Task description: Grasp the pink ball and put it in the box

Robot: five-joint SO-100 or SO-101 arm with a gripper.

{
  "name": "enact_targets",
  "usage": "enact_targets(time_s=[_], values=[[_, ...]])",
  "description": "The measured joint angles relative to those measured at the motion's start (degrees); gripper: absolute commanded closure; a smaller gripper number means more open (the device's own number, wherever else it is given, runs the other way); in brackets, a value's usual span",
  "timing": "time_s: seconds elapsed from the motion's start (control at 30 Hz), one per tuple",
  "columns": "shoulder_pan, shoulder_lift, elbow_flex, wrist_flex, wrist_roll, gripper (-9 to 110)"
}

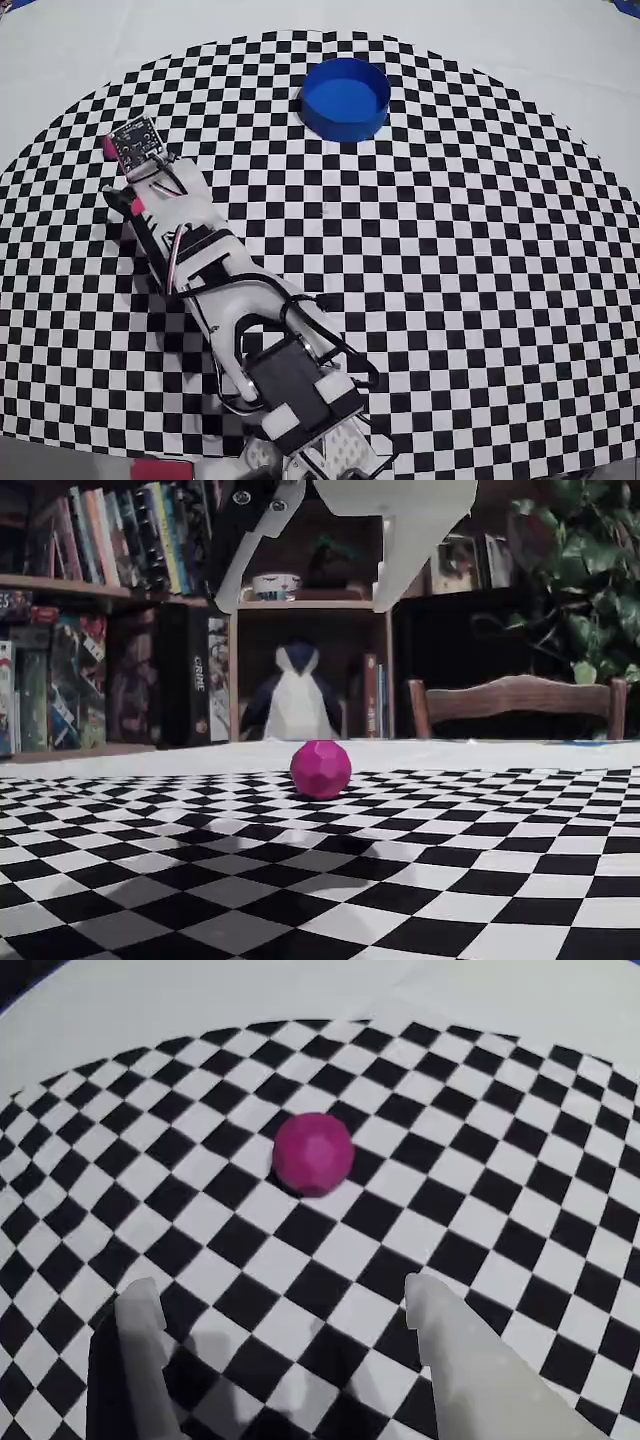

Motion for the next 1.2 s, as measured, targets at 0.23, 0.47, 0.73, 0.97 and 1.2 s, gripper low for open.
enact_targets(time_s=[0.23, 0.47, 0.73, 0.97, 1.2], values=[[0.00, -3.96, -3.96, 1.23, 0.00, 73], [0.00, -8.79, -8.35, 1.23, 0.00, 73], [0.00, -13.80, -12.66, 1.23, 0.00, 73], [0.35, -18.19, -16.52, 1.23, 0.00, 73], [0.53, -22.59, -20.30, 1.41, 0.00, 73]])
